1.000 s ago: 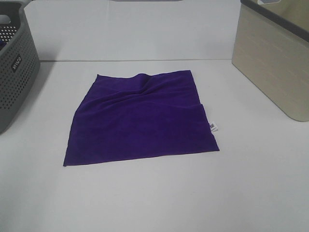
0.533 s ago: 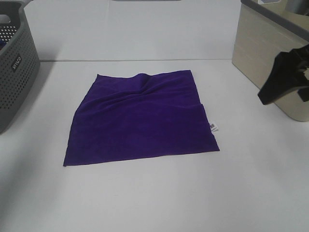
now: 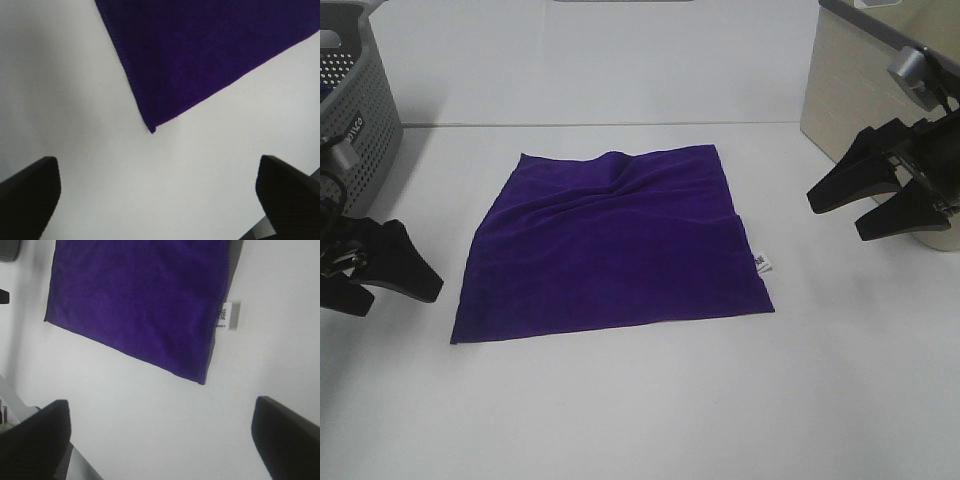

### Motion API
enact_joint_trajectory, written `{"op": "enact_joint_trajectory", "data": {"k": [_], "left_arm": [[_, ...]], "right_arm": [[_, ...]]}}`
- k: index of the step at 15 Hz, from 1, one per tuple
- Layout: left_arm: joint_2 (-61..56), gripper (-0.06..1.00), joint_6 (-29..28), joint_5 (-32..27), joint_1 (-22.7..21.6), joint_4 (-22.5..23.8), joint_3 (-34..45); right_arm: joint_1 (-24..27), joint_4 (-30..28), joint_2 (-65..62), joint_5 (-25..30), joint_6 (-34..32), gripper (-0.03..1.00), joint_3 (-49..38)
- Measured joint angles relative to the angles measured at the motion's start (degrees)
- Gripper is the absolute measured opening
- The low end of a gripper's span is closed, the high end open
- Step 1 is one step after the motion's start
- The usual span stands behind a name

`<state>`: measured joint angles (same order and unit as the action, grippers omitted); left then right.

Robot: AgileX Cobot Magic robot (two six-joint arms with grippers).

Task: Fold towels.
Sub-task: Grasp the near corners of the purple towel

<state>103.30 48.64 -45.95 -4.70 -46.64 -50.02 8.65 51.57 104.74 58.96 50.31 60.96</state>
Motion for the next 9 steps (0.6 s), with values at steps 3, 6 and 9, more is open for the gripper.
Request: {"op": "enact_joint_trajectory", "data": {"k": [3,6,9], "left_arm": [[5.2,0.99,1.4,0.9,0.0,-1.7,-3.2],[9.4,0.99,1.5,1.4,0.0,-2.3,-5.2],[10.8,0.99,1.6,1.3,0.0,-3.7,-5.8]], "right_arm": [[0.0,0.2,4.0,-1.9,0.0,0.95,0.0],[0.0,2.1,9.5,-4.9,1.1,0.95,0.0],[0.0,5.5,12.8,-7.0,1.8,0.95,0.0]]}}
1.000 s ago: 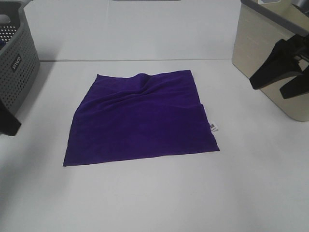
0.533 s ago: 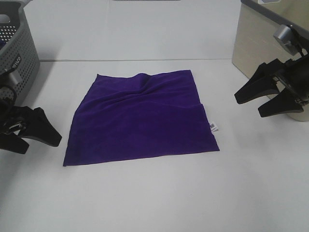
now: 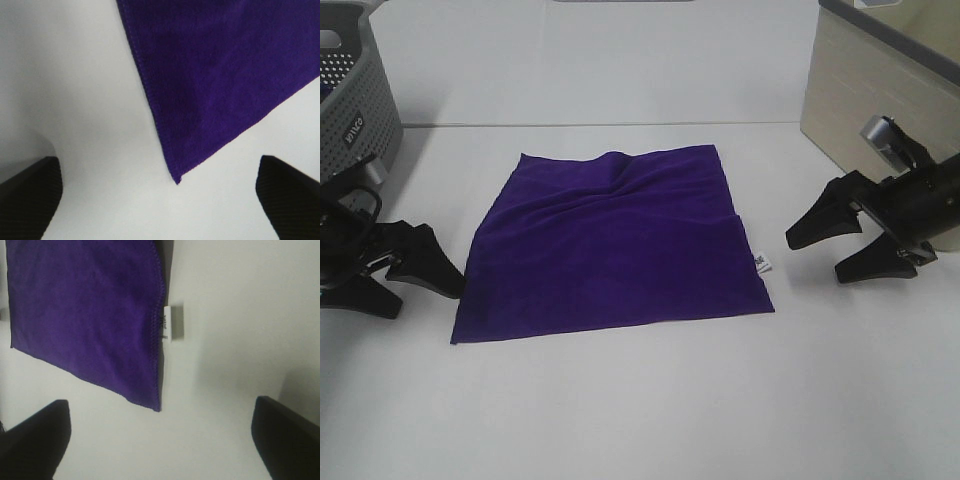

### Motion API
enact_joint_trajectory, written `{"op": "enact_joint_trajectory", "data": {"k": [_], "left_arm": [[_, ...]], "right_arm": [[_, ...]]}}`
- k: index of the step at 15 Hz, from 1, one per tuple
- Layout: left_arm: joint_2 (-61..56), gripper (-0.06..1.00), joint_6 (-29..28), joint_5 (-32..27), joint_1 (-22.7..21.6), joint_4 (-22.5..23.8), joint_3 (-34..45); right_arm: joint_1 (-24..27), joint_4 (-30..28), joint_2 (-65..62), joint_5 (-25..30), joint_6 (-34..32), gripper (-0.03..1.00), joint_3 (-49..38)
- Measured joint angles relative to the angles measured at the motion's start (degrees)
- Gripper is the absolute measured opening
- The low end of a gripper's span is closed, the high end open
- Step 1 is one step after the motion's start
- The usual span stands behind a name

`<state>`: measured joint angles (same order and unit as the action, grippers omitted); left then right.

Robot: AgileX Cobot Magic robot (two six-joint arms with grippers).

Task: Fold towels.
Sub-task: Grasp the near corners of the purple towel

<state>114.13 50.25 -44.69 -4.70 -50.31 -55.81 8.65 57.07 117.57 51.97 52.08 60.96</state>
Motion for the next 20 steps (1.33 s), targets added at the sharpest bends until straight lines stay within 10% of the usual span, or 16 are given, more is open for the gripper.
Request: {"op": "enact_joint_trajectory", "data": {"k": [13,18,20], "left_arm": [[0.2,0.96,-5.4,1.0,0.8,-0.6,-0.3],[2.6,0.89,-14.7,1.8,11.3,-0.7,-2.9],[5.9,0.80,-20.8,1.1,17.9,-1.0,-7.6]], "right_arm": [[-3.8,2.6,4.4,-2.8,-4.8,0.86,0.9],[-14.7,-1.4,7.7,-4.0,-11.7,0.77,6.4],[-22.0,-13.0,9.5,-3.7,-22.6,0.63,12.9]]}}
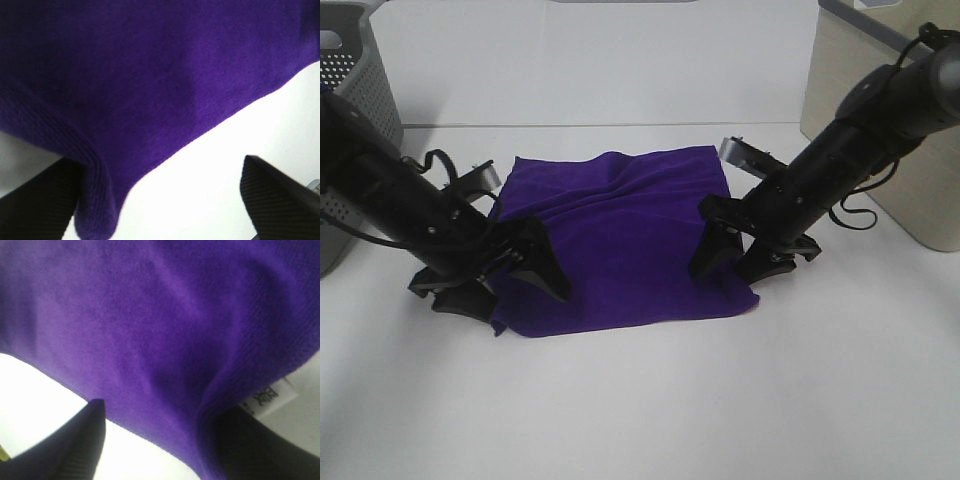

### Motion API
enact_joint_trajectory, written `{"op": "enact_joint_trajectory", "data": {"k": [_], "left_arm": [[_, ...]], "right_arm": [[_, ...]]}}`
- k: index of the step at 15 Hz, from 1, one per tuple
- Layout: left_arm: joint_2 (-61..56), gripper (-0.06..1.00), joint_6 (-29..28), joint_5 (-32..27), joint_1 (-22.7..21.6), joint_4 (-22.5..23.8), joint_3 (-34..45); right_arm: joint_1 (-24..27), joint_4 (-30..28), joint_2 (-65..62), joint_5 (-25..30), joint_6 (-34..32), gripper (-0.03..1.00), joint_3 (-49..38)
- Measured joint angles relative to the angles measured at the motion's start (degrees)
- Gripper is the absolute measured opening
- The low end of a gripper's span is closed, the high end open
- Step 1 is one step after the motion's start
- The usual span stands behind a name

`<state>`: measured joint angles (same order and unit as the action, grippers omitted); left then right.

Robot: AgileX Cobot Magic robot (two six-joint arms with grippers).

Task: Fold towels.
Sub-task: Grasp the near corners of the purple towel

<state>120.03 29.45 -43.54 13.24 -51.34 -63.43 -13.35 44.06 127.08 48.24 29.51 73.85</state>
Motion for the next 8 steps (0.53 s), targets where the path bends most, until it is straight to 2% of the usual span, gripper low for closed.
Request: {"op": "enact_joint_trajectory", "data": {"k": [2,5,6,8], "left_arm": [[1.7,0.65,-4.1,0.0,2.3,0.5,-2.1],[2.9,0.18,-5.0,0.6,2.6,2.5,-2.3],[3.1,0.05,-4.6,0.6,2.6,2.7,-2.3],[3.2,0.00,-3.8,0.6,2.7,2.8,-2.3]], "right_arm": [[-2.5,-7.3,0.2,-0.8,-6.4,0.46,2.2],[-2.8,-10.3,0.7,-2.1,-9.7,0.06,2.5],[-2.8,-10.3,0.7,-2.1,-9.7,0.03,2.6],[-2.8,-10.3,0.8,-1.9,-9.7,0.03,2.7]]}}
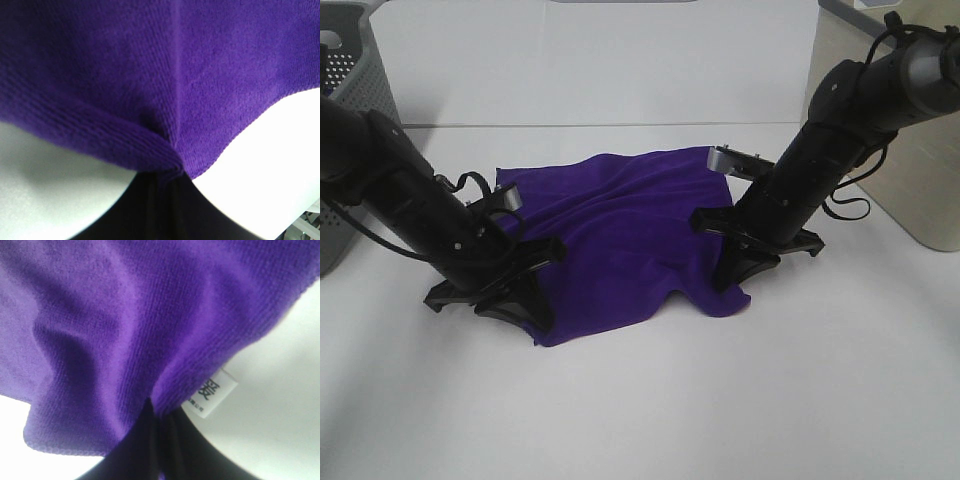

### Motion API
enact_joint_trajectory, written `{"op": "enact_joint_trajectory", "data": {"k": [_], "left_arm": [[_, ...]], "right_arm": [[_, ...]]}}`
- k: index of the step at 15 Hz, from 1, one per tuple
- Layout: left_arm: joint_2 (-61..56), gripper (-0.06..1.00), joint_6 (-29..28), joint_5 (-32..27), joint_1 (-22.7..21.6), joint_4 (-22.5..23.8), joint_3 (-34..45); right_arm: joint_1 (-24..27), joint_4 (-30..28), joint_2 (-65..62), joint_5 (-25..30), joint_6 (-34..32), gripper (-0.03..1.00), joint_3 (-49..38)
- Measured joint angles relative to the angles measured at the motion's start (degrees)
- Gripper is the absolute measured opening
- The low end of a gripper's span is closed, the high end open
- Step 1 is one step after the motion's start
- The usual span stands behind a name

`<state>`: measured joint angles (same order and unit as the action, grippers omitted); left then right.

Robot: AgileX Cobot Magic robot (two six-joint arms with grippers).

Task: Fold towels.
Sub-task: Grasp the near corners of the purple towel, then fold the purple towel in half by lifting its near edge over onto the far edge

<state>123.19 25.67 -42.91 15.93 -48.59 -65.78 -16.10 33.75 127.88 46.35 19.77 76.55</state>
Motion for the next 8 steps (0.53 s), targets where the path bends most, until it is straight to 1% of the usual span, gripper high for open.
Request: {"op": "enact_joint_trajectory", "data": {"k": [2,3,4,6,8], "left_arm": [[0.0,0.00,2.0,-0.6,0.0,0.3,0.0],[-0.3,0.00,2.4,-1.5,0.0,1.3,0.0],[-1.3,0.00,2.6,-2.2,0.1,3.7,0.3],[-4.8,0.00,2.2,-3.9,0.1,8.0,0.7],[-10.7,0.00,0.9,-5.0,0.1,10.0,0.7]], "right_arm": [[0.0,0.0,-0.1,0.3,0.0,0.03,0.0],[0.0,0.0,-0.7,1.3,-0.1,0.03,-0.1],[0.0,-0.6,-1.8,2.3,-0.4,0.03,-0.7],[-0.1,-4.5,-4.8,4.2,-1.5,0.03,-3.6],[-0.1,-6.0,-8.8,8.1,-2.6,0.03,-4.8]]}}
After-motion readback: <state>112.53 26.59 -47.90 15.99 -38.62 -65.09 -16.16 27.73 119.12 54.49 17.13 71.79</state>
